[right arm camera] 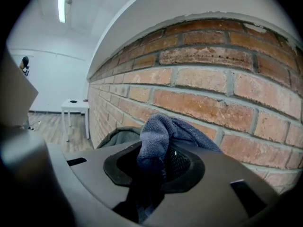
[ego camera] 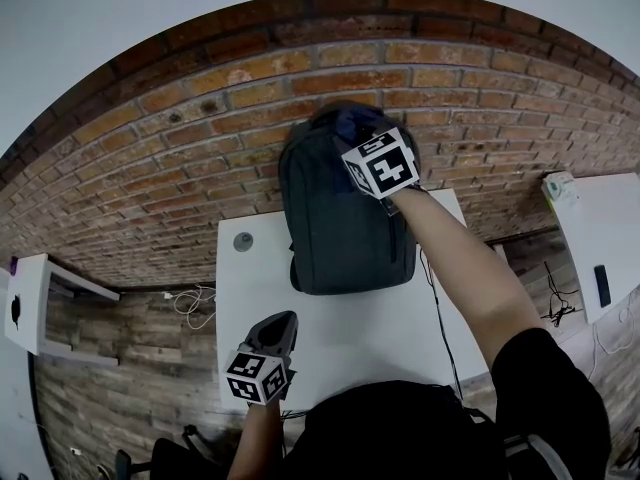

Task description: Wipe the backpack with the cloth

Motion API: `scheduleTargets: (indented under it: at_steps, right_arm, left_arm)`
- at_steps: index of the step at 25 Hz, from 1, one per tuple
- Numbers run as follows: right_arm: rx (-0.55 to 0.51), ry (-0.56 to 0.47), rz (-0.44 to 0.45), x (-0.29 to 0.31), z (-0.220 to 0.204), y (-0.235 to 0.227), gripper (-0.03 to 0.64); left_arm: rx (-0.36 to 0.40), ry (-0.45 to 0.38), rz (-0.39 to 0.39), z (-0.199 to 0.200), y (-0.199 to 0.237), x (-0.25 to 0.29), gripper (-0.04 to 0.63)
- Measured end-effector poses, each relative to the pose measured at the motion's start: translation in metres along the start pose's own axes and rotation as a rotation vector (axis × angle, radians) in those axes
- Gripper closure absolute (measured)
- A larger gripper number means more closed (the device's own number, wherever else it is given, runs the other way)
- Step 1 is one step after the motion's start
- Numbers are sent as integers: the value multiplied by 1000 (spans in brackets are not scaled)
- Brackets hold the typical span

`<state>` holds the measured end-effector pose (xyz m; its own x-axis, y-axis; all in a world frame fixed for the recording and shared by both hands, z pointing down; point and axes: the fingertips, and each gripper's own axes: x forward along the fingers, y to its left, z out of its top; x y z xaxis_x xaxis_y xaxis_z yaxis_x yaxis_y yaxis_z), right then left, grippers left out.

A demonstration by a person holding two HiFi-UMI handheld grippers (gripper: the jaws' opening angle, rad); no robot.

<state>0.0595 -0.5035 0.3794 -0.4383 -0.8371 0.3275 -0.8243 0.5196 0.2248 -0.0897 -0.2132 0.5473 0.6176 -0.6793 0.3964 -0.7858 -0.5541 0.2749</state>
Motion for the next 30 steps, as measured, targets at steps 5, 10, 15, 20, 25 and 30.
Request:
scheduleTargets:
  at_steps: [5,10,15,20,25,30]
  right_arm:
    - [-45,56,57,1,-25,28,515]
    - [-164,102,63,-3,-52,56,515]
    - [-170,135,82,-11,-75,74,514]
    - [-121,148,88,-25,-98,87,514]
    - [-38,146,99,-36,-117,99,514]
    - [79,131,96,-50,-136,111,514]
  left_arm:
    - [8,-5,-10,3,-4,2,598]
    - [15,-8,-16,4,-7,0,598]
    - [14,-13,-10,2,-5,-6,598]
    - [19,-11,-21,-1,-8,-11,598]
    - [27,-5,-35,-4,-11,-17,598]
    - [33,14,-47,-14,-9,-29,598]
